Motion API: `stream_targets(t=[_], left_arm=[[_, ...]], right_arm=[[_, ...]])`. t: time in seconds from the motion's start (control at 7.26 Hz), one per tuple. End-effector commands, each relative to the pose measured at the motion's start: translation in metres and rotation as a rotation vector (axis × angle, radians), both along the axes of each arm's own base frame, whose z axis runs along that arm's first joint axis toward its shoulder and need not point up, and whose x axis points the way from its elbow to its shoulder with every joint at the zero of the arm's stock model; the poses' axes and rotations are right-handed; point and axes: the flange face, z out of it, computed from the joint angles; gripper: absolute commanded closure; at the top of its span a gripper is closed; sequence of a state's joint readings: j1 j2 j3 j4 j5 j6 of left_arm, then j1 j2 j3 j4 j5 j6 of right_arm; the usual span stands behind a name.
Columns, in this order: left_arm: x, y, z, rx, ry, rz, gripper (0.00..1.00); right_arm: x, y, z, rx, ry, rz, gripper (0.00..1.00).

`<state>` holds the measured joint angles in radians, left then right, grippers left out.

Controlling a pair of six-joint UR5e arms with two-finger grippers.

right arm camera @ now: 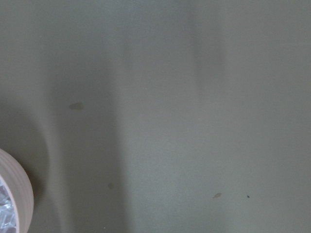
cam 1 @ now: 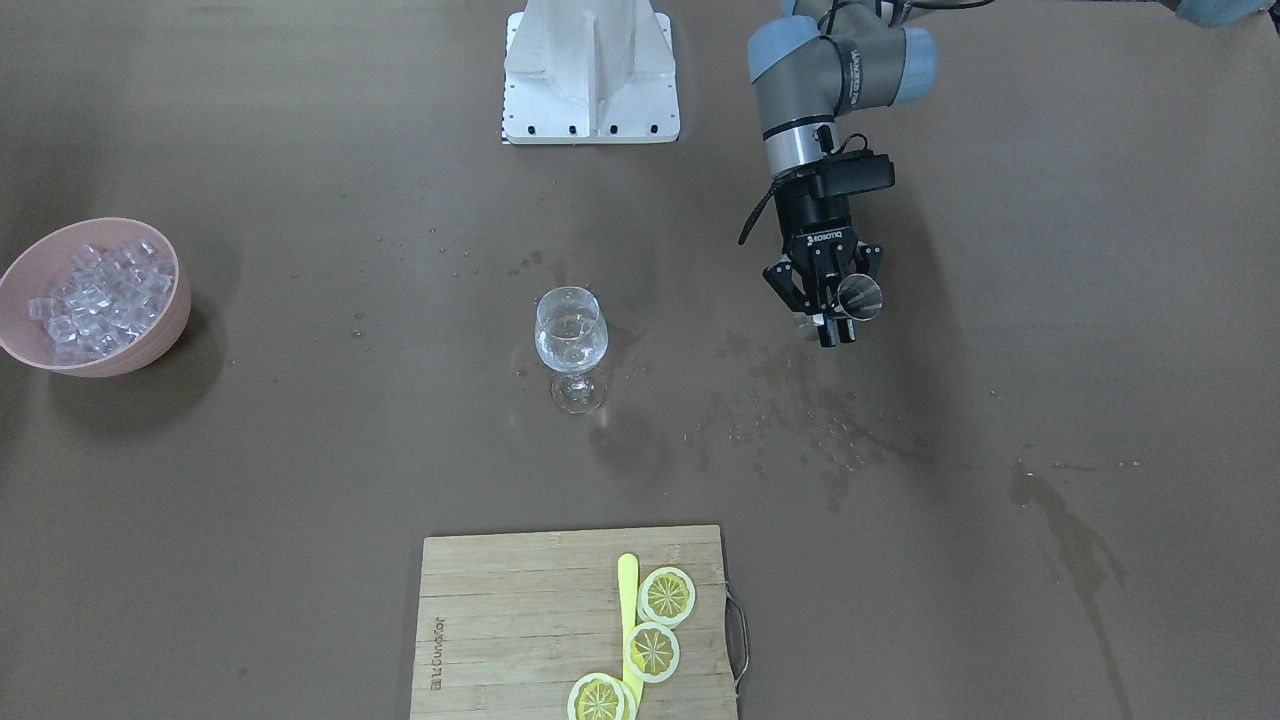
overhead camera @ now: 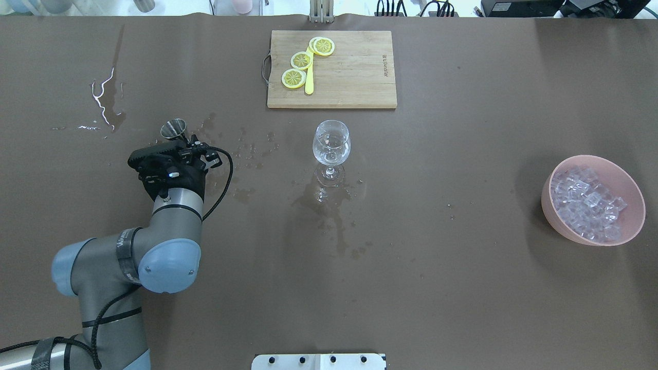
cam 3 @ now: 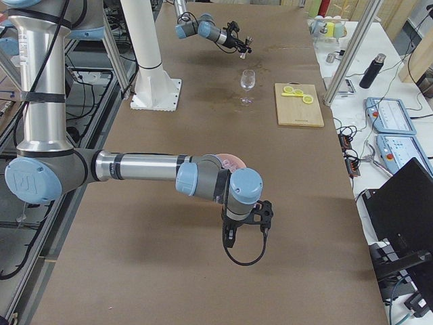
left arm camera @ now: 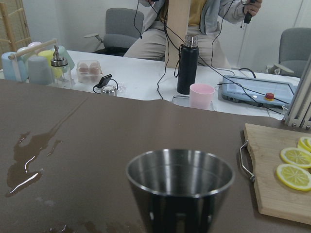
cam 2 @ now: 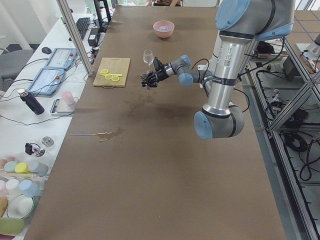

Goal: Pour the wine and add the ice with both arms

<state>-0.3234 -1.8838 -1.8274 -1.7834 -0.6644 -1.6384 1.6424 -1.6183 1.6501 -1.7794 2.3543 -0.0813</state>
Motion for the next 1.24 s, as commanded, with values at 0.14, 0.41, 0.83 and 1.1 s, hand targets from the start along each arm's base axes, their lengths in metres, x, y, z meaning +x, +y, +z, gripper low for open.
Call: stream_targets(t=[0.14,0.41,0.83,1.1], left_arm=[[0.027,0.029,0.025,0.072,-0.051,-0.041,1.0],[0.039,0.042,0.048,0.094,-0.058,-0.067,1.0],[0.051,0.054,0.057,0.102,-0.045,-0.069,1.0],[0.054,0.054,0.064,0.103,-0.048,-0.076,1.0]], right_arm=[[0.0,0.0,0.0,0.0,0.001,-0.001,0.0],[0.0,0.0,0.001,-0.001,0.001,-0.001,0.0],[0.0,0.0,0.001,-0.001,0.001,-0.001,0.0],[0.0,0.001,0.001,-0.003,0.001,0.0,0.0]])
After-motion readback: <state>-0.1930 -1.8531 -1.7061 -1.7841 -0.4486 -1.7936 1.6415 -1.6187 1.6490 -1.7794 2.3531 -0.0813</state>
